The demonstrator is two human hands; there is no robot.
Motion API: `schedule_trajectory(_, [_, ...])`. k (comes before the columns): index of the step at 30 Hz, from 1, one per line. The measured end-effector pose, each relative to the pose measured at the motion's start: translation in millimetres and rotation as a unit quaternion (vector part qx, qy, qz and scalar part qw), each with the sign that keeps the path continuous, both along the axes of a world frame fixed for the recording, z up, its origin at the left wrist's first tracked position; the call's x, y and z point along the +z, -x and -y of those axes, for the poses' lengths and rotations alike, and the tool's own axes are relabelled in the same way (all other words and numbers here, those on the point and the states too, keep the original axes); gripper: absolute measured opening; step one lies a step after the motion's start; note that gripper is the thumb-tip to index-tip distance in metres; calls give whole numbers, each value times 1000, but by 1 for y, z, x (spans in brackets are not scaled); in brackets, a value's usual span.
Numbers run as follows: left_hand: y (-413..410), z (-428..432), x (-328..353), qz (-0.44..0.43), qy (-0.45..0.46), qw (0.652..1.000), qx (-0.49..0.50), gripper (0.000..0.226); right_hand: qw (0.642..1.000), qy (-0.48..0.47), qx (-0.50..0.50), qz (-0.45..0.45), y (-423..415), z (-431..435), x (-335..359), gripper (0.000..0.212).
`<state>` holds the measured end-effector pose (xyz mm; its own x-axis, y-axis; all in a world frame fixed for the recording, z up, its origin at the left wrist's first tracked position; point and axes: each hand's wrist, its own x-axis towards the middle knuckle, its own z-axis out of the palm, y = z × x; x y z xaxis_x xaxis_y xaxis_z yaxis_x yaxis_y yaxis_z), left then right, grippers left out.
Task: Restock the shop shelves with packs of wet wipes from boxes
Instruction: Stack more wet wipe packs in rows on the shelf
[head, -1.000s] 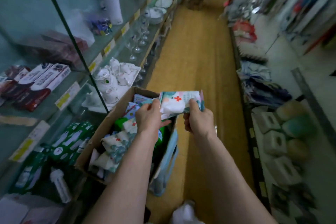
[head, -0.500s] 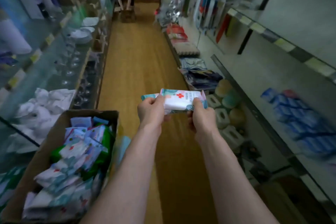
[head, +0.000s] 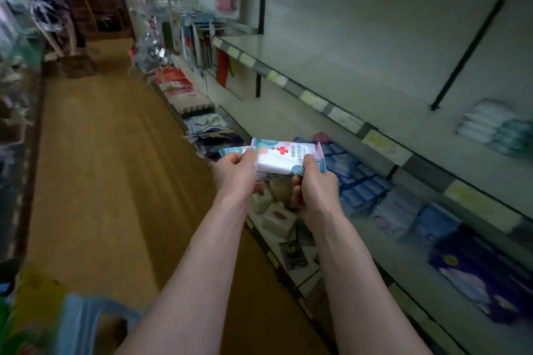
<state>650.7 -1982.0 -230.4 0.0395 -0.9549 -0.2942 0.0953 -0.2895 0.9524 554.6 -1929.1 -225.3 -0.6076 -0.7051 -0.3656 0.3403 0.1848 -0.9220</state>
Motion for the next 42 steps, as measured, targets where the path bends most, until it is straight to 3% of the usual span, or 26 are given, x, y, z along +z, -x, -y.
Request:
schedule_trajectory(10, [155, -5, 26, -11, 65, 991, -120, 27, 984, 38, -172, -17, 137, -24, 19, 33])
schedule_trajectory(15, [216, 2, 39, -33, 70, 981, -178, 20, 976, 63, -199, -60, 189, -40, 32, 32])
schedule_trajectory(21, [278, 16, 60, -50, 66, 951, -299, 19, 964, 76, -247, -65, 245, -36, 47, 20])
schedule_trajectory(24, [310, 33, 68, -6, 88, 933, -349, 19, 954, 80, -278, -78, 274, -29, 54, 15])
schedule_trajectory(28, [358, 60, 77, 84, 187, 893, -402, 9, 946, 72, -299, -102, 313, -19, 63, 18])
schedule_trajectory(34, [424, 85, 81, 222, 314, 811, -441, 25, 929, 2, -345, -133, 372, -8, 65, 28])
schedule_trajectory(37, [448, 85, 85, 294, 382, 763, -430, 33, 901, -73, -371, -211, 398, -9, 64, 34])
schedule_trajectory(42, [472, 85, 95, 365, 463, 712, -381, 37, 841, -224, -357, -339, 420, -12, 68, 37])
